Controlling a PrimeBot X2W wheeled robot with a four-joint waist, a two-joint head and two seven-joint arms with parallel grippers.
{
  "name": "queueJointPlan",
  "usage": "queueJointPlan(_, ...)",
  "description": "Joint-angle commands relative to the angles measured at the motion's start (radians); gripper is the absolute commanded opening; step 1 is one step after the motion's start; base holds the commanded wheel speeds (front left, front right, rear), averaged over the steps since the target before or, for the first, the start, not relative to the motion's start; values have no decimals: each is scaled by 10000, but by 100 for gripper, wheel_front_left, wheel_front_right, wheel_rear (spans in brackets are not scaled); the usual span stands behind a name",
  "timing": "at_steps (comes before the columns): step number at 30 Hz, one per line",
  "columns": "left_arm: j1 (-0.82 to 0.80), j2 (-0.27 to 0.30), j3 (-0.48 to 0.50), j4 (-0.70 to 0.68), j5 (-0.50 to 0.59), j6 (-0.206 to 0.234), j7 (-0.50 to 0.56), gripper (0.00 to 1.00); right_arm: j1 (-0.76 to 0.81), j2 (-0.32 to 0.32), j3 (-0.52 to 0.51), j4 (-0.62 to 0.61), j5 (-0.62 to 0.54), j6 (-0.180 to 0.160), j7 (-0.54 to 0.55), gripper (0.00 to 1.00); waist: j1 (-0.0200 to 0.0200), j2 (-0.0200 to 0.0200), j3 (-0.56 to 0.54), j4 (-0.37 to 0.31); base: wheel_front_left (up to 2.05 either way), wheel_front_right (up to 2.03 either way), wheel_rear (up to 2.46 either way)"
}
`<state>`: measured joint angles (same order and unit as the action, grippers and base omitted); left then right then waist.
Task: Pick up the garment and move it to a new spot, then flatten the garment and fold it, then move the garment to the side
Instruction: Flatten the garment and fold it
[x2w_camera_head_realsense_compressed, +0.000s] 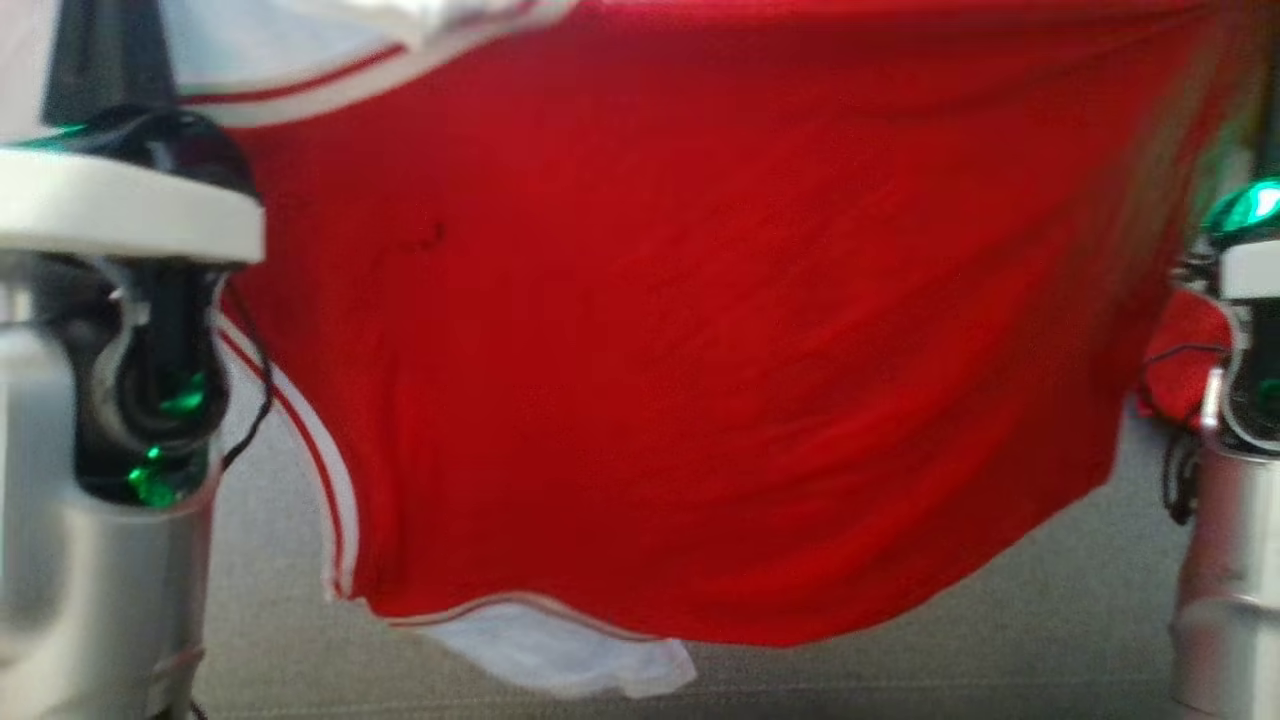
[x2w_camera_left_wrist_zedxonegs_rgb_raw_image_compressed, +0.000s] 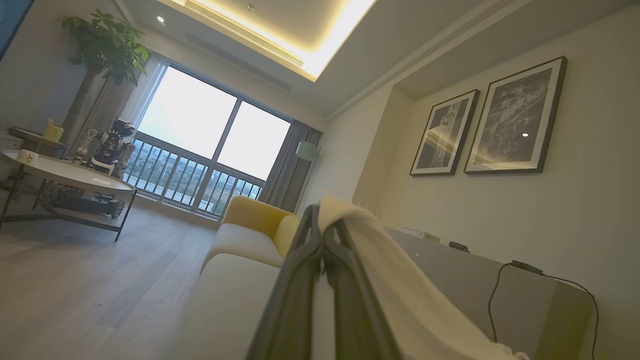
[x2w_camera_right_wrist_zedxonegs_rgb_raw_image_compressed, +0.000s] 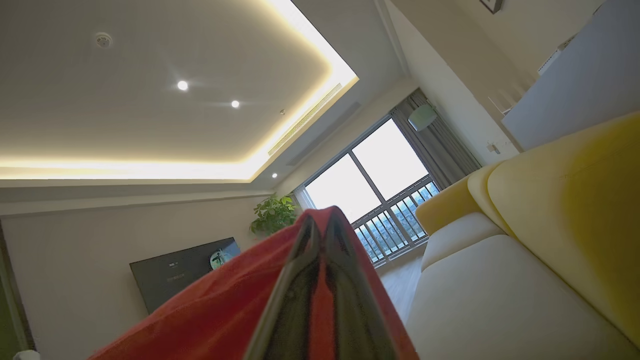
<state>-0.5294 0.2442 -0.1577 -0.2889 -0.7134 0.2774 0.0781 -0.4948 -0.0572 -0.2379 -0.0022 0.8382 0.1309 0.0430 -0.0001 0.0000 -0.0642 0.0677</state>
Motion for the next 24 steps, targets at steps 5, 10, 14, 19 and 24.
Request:
queueJointPlan(5,-1821,375,44,602,192,19,487,0,-1640,69,369,1190,-243,-2,393,0,1,0,1183,-145,0,0,0)
queueJointPlan(10,-5186,755,-427,2869,978,-501,622,0,-6219,69,-518,4911,-1835,-2,1143,0,1,0,3758,-238,0,0,0)
queueJointPlan(14,-7357,774,-617,4831,1790,-727,-307,0,-9298,69,-783,7542,-3442,-2,461,0,1,0,5044,-366,0,0,0)
queueJointPlan(19,-9791,424,-552,6916,2504,-797,-2502,0,-11838,69,-716,9167,-4108,-2,-1658,0,1,0,5637,-326,0,0,0)
queueJointPlan(24,-11208,173,-815,7907,3128,-1250,-3328,0,-12776,70,-468,9934,-3736,-2,-2879,0,1,0,5818,-332,0,0,0)
